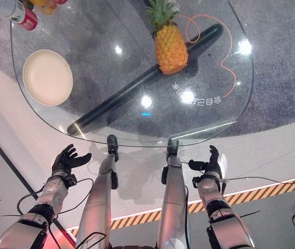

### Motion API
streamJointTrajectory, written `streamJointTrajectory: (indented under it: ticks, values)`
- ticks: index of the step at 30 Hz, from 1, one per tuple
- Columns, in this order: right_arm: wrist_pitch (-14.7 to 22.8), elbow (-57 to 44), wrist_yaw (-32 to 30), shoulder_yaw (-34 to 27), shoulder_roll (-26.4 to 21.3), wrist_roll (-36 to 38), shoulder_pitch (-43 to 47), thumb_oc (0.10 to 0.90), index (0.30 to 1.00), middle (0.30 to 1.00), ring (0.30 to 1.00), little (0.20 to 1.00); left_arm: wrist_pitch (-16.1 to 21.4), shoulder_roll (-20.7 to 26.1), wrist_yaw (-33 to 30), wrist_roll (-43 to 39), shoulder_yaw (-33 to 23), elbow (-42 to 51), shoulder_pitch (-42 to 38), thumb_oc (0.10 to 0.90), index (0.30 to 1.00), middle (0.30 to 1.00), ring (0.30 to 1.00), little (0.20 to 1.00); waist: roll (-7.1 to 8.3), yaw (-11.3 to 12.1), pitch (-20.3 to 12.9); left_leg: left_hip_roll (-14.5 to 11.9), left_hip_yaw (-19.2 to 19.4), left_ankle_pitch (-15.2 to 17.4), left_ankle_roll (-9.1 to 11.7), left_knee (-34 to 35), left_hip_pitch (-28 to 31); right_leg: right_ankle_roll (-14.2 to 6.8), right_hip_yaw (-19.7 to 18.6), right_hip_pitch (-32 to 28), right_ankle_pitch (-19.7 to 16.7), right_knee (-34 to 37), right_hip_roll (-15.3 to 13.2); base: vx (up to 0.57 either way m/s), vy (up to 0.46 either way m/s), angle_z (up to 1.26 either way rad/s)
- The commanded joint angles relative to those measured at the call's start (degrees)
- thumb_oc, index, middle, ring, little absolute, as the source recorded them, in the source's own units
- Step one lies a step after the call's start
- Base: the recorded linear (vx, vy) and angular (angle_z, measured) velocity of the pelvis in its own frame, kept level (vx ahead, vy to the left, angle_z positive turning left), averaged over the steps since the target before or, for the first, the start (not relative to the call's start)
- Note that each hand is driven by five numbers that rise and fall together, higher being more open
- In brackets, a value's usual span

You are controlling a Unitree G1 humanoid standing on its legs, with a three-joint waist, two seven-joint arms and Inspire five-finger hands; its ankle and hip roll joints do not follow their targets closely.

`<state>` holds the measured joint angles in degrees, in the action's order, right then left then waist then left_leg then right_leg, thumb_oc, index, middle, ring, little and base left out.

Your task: Pick up the fruit to the plate

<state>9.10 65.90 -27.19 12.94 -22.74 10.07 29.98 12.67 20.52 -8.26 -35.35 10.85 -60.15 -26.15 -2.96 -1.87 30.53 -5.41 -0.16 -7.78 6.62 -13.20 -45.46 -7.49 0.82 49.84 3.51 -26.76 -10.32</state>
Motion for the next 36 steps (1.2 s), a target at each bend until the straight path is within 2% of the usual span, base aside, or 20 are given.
streamJointTrajectory:
  ticks: [1,11,14,15,19,21,22,25,27,32,34,36]
  values:
    - [1.64,-2.27,-2.22,0.80,-3.17,-1.02,-1.81,0.800,0.900,0.900,0.900,0.900,1.29,2.59,-1.64,-1.13,-0.96,-1.44,1.09,0.800,0.900,0.900,0.900,0.900,1.96,0.72,-0.73,3.85,-1.45,6.81,-1.66,-10.72,-4.78,1.40,2.80,-0.02,-6.50,6.13,2.57,0.00,0.000,0.00]
    - [0.29,-2.52,-4.22,0.67,-4.32,0.53,-1.04,0.800,0.900,0.900,0.900,0.900,1.45,2.72,-0.20,-0.65,-0.19,-1.53,1.58,0.800,0.900,0.900,0.900,0.900,1.56,0.81,-0.73,4.13,-1.70,6.83,-1.53,-10.90,-5.31,1.54,2.92,0.48,-6.36,5.92,2.55,0.01,-0.002,0.01]
    - [-0.62,-1.11,-4.58,-0.36,-5.37,4.81,-0.65,0.800,0.900,0.900,0.900,0.900,1.37,3.22,0.57,-0.68,-0.16,-1.76,1.60,0.800,0.900,0.900,0.900,0.900,1.59,0.96,-0.73,4.09,-1.71,6.90,-1.52,-10.92,-5.27,1.53,2.98,0.37,-6.46,6.10,2.45,0.02,-0.016,0.02]
    - [0.76,1.09,-5.50,-2.75,-7.02,7.76,-0.56,0.800,0.900,0.900,0.900,0.900,1.58,3.68,1.14,-0.44,0.05,-2.06,1.85,0.800,0.900,0.900,0.900,0.900,1.71,1.11,-0.73,3.99,-1.62,7.13,-1.61,-10.96,-5.04,1.48,3.10,0.00,-6.54,6.29,2.36,0.00,0.000,0.00]
    - [1.79,2.78,-7.08,-6.31,-10.41,10.83,-0.06,0.800,0.900,0.900,0.900,0.900,1.45,4.58,1.63,-0.46,0.29,-2.18,2.08,0.800,0.900,0.900,0.900,0.900,2.01,1.26,-0.73,3.92,-1.51,7.33,-1.75,-10.91,-4.66,1.31,3.21,-0.40,-7.03,6.64,2.24,0.04,-0.048,0.00]
    - [2.19,2.67,-13.34,-8.20,-13.16,8.02,0.59,0.800,0.900,0.900,0.900,0.900,1.25,5.31,1.72,-0.36,0.44,-2.07,2.35,0.800,0.900,0.900,0.900,0.900,2.25,1.30,-0.73,3.86,-1.42,7.48,-1.88,-10.83,-4.34,1.13,3.26,-0.80,-7.42,6.97,2.25,0.03,-0.049,0.00]
    - [2.15,2.07,-18.35,-8.70,-15.09,4.88,1.55,0.800,0.900,0.900,0.900,0.900,1.34,5.63,1.74,-0.66,0.79,-1.86,2.58,0.800,0.900,0.900,0.900,0.900,2.28,1.34,-0.73,3.90,-1.41,7.47,-2.01,-10.70,-4.28,1.05,3.35,-0.88,-7.72,7.21,2.30,0.01,-0.031,0.00]
    - [3.44,0.91,-23.26,-9.61,-17.52,5.29,2.87,0.800,0.900,0.900,0.900,0.900,1.33,6.04,1.91,-1.07,1.35,-1.82,2.59,0.800,0.900,0.900,0.900,0.900,2.37,1.32,-0.73,3.97,-1.55,7.51,-2.12,-10.41,-4.10,0.95,3.42,-1.08,-8.02,7.66,2.29,0.00,0.000,0.00]
    - [4.64,0.04,-25.63,-10.35,-18.51,5.45,3.44,0.800,0.900,0.900,0.900,0.900,1.36,6.11,1.85,-1.09,1.53,-1.93,2.61,0.800,0.900,0.900,0.900,0.900,2.47,1.28,-0.73,3.97,-1.58,7.59,-2.15,-10.27,-3.88,0.90,3.50,-1.27,-8.08,7.78,2.34,0.00,0.000,0.00]
    - [8.63,-3.79,-29.11,-12.57,-22.53,11.53,7.33,0.800,0.900,0.900,0.900,0.900,0.91,6.33,1.57,-1.76,2.34,-1.45,2.45,0.800,0.900,0.900,0.900,0.900,2.65,1.38,-0.73,3.98,-1.69,7.43,-2.16,-9.00,-3.07,0.84,3.97,-2.02,-8.23,8.80,2.29,0.00,0.000,0.00]
    - [11.23,-7.77,-30.79,-13.25,-23.51,13.16,8.17,0.800,0.900,0.900,0.900,0.900,0.53,6.25,1.02,-1.92,2.77,-0.53,2.69,0.800,0.900,0.900,0.900,0.900,2.76,1.32,-0.73,3.98,-1.65,7.31,-2.17,-8.48,-2.69,0.80,4.18,-2.36,-8.28,9.08,2.26,0.00,0.000,0.00]
    - [11.63,-13.48,-33.04,-12.81,-23.89,12.41,8.74,0.800,0.900,0.900,0.900,0.900,0.19,6.19,0.20,-2.22,3.25,0.48,2.94,0.800,0.900,0.900,0.900,0.900,2.85,1.19,-0.73,4.02,-1.64,7.08,-2.13,-7.91,-2.49,0.79,4.26,-2.54,-8.35,9.47,2.20,0.00,0.000,0.00]
